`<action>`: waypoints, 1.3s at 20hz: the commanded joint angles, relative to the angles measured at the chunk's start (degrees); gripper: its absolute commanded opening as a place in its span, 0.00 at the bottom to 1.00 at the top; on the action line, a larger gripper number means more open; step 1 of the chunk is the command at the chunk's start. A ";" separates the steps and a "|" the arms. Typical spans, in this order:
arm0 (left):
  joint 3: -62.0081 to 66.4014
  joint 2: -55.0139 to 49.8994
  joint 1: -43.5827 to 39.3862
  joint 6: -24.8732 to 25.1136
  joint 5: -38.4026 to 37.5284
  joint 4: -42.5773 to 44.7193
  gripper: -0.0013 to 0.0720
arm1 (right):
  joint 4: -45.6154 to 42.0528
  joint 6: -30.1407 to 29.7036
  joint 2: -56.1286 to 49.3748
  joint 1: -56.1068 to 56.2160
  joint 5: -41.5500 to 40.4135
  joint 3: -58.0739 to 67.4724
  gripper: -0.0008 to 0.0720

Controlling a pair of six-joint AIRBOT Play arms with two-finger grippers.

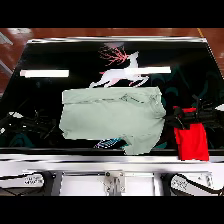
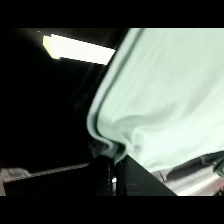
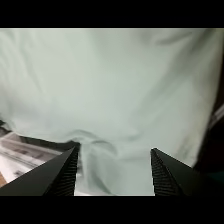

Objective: Fold the shirts.

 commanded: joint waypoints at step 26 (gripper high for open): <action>24.98 25.97 -0.20 9.05 -2.86 -7.80 0.06 | -3.06 -7.82 21.57 14.40 -14.64 8.07 0.10</action>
